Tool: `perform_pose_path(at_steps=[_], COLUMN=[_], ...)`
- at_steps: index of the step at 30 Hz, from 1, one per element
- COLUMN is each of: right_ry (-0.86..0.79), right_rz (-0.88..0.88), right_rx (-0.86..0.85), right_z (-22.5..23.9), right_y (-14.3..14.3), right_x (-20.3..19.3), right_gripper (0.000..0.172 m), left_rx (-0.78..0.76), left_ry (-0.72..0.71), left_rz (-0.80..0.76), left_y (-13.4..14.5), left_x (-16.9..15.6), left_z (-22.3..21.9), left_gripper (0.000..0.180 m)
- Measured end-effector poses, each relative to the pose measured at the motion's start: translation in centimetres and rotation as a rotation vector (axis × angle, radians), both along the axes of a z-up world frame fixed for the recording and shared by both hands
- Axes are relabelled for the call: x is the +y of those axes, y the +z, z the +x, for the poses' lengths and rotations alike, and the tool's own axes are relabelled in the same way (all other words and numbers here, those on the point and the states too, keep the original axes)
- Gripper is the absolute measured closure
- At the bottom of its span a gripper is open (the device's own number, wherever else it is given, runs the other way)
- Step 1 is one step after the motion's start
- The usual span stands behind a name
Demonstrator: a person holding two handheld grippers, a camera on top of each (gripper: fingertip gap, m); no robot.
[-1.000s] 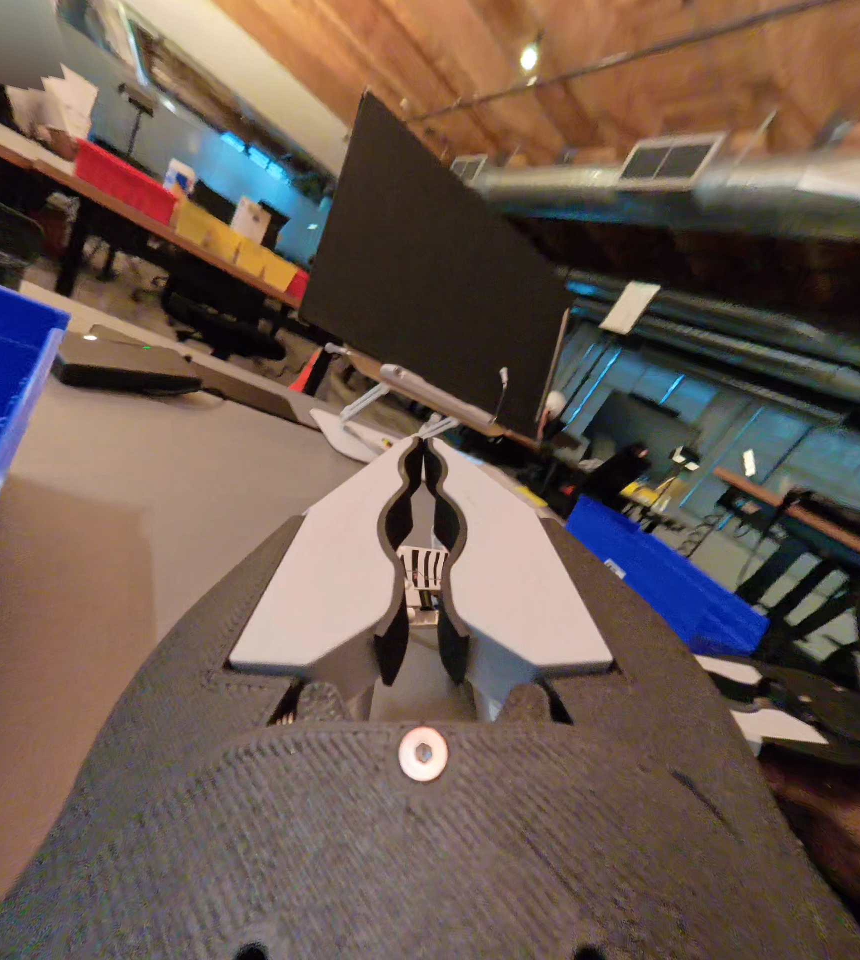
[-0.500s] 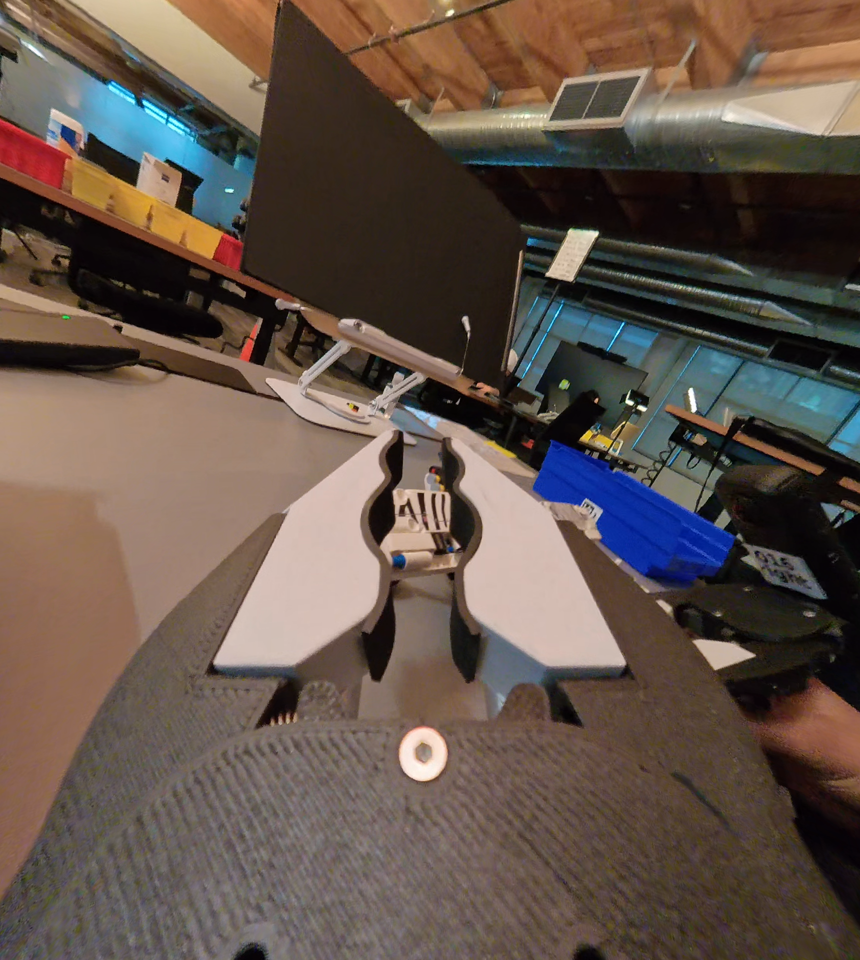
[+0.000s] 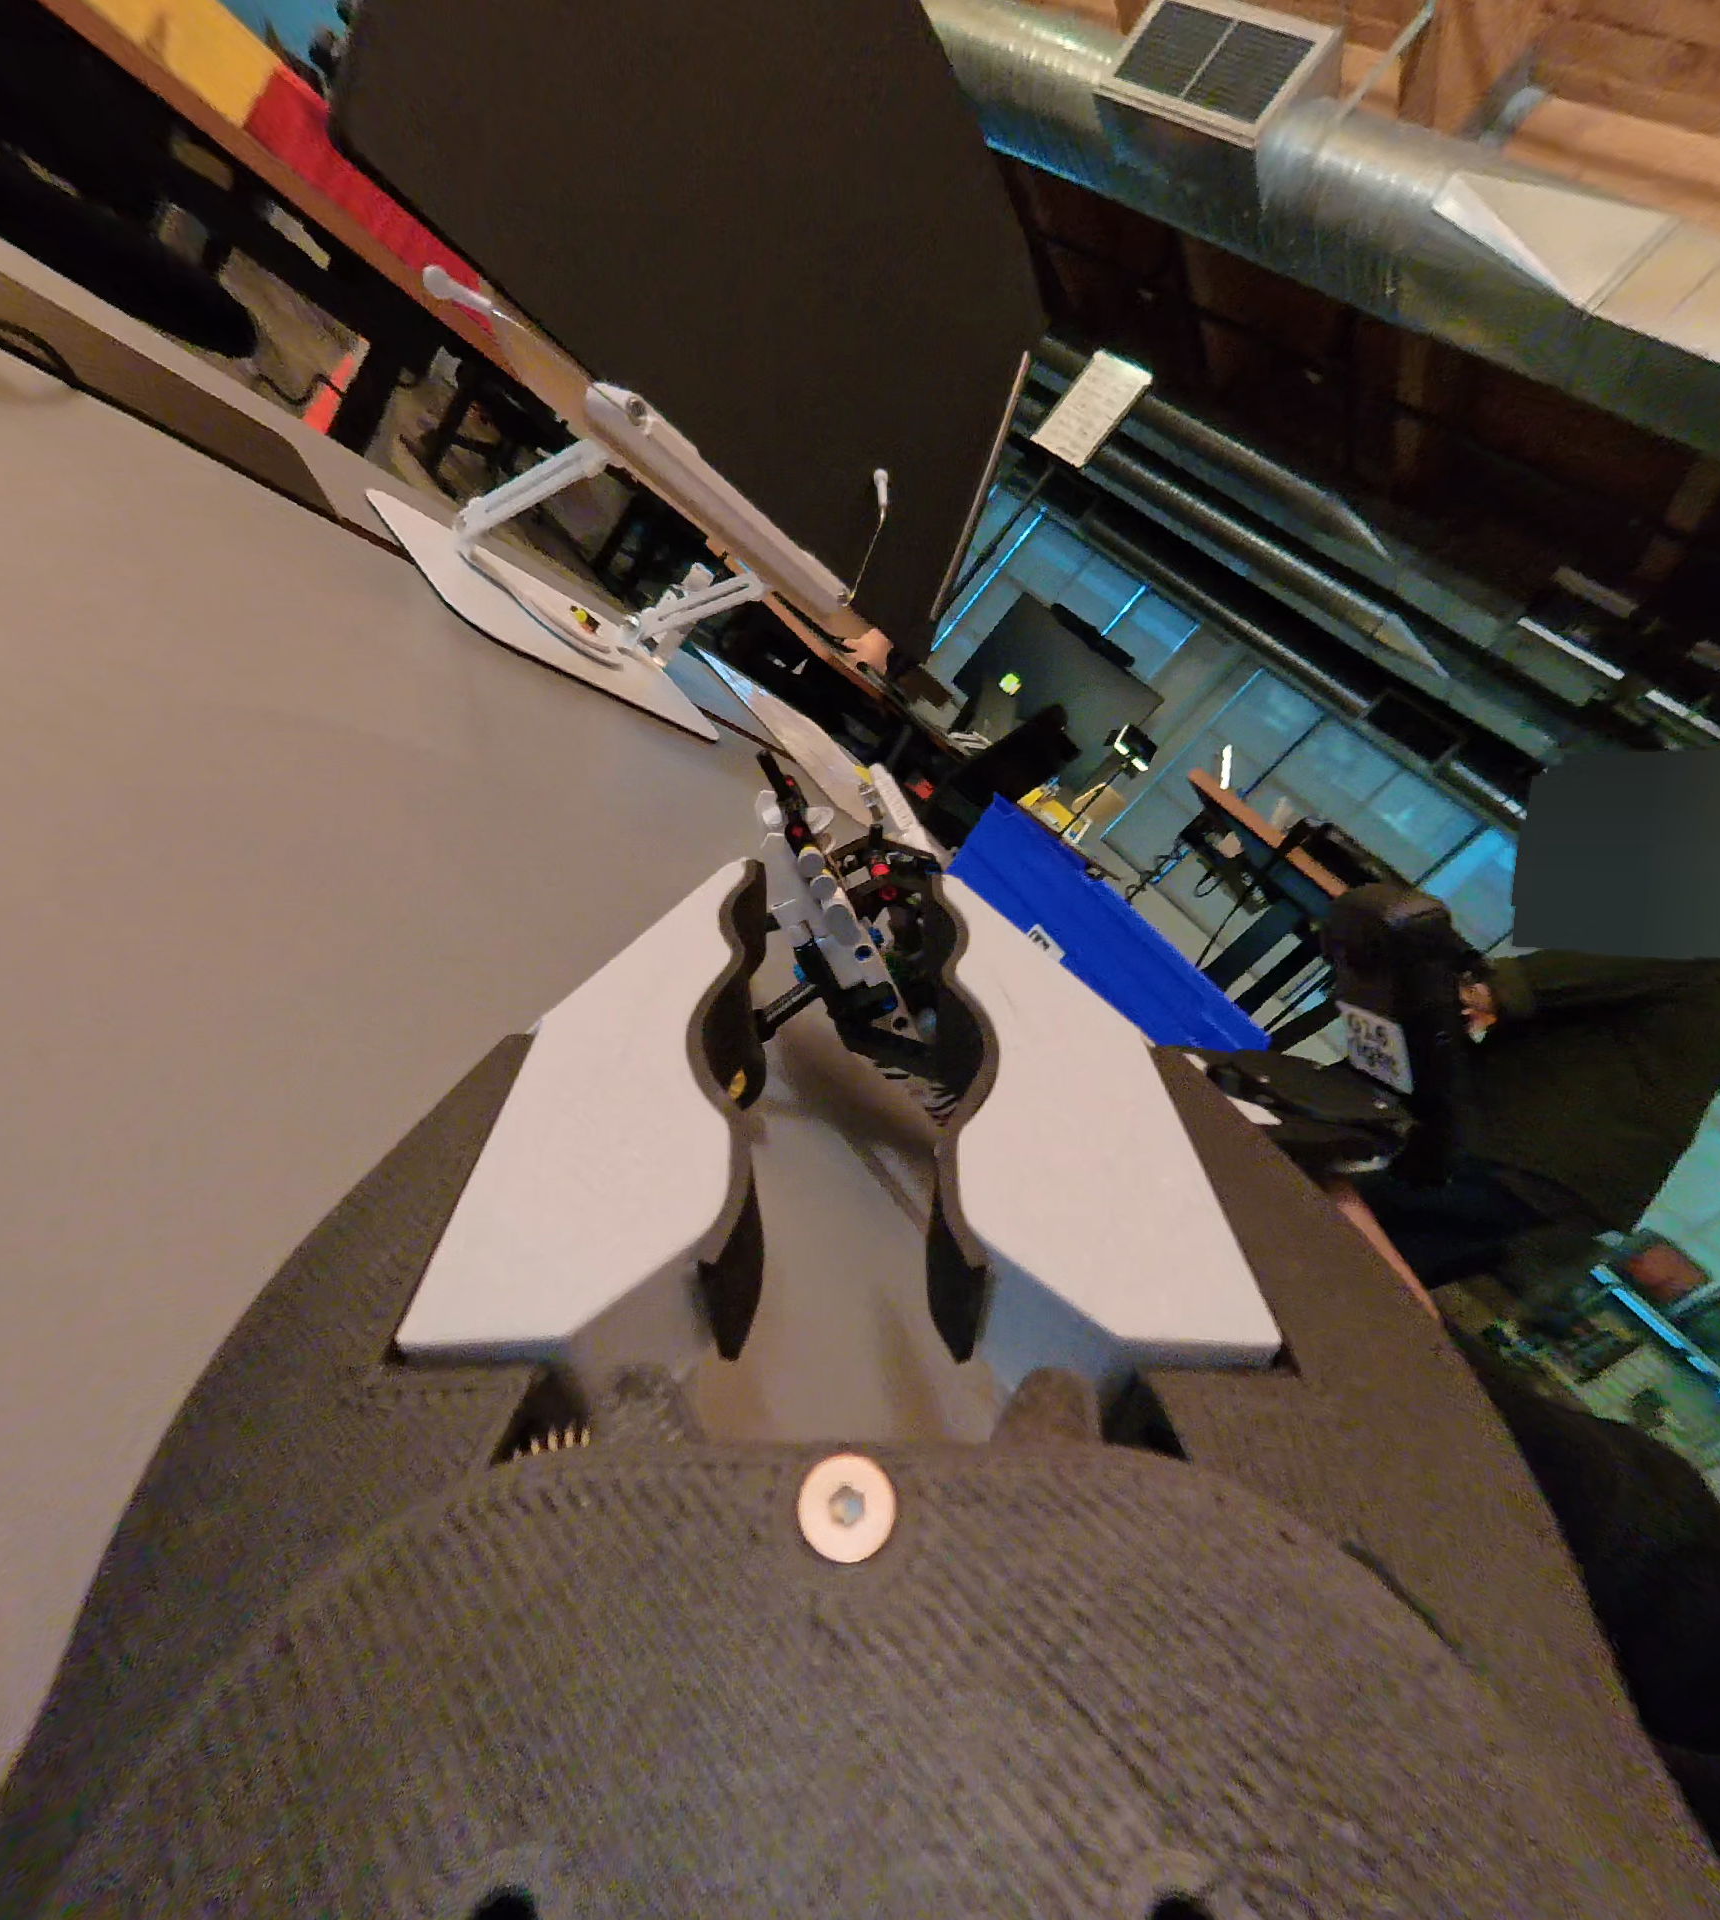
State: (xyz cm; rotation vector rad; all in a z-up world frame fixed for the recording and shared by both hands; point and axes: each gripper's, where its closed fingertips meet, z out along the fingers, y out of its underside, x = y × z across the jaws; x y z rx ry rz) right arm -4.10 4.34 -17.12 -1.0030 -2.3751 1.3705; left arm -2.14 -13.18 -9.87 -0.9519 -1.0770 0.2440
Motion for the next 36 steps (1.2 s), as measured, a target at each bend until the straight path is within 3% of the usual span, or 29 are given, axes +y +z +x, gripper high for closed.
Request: perform_pose_path(at_steps=[3, 8, 10, 13, 15, 19, 21, 25, 27, 29, 31, 36], right_ry=[-0.029, 0.082, 0.187, 0.34, 0.382, 0.38, 0.341, 0.196, 0.119, 0.103, 0.111, 0.082], right_rz=[0.0, -0.039, 0.013, 0.03, 0.052, 0.165, 0.071, -0.393, -0.565, -0.629, -0.659, -0.814], right_rx=[0.089, 0.427, 0.546, 0.708, 0.846, 1.082, 0.988, 0.435, 0.147, -0.064, -0.181, -0.525], right_z=[-0.5, 1.0, 2.1, 3.8, 4.4, 4.8, 5.2, 5.9, 6.2, 7.2, 8.1, 8.4], right_y=[1.2, 6.3, 6.9, 7.5, 8.0, 7.8, 7.6, 8.1, 7.4, 5.9, 5.1, 4.1], right_x=[0.7, -1.1, -3.1, -6.4, -7.8, -9.1, -9.1, -7.8, -7.4, -7.8, -8.6, -10.4], right_gripper=[0.113, 0.11, 0.115, 0.116, 0.118, 0.139, 0.143, 0.13, 0.146, 0.157, 0.156, 0.128], left_rx=[-0.003, -0.012, -0.011, -0.031, -0.068, -0.181, -0.187, -0.19, -0.226, -0.238, -0.228, -0.24], left_ry=[-0.006, -0.04, -0.143, -0.162, -0.194, -0.292, -0.304, -0.356, -0.389, -0.432, -0.434, -0.434], left_rz=[0.051, 0.08, 0.083, 0.071, 0.059, 0.045, 0.082, 0.133, 0.121, 0.148, 0.176, 0.151], left_y=[0.4, 1.3, 1.7, 1.6, 1.2, -1.0, -1.3, -1.3, -2.2, -2.4, -2.1, -2.3], left_x=[-0.1, 0.2, 1.2, 1.2, 1.7, 4.0, 4.7, 5.8, 6.6, 7.3, 7.3, 7.3], left_z=[0.1, 0.9, 2.1, 3.5, 4.6, 6.4, 6.6, 6.7, 6.8, 7.0, 6.9, 7.0], left_gripper=[0.153, 0.159, 0.172, 0.174, 0.168, 0.149, 0.147, 0.153, 0.164, 0.17, 0.173, 0.173])
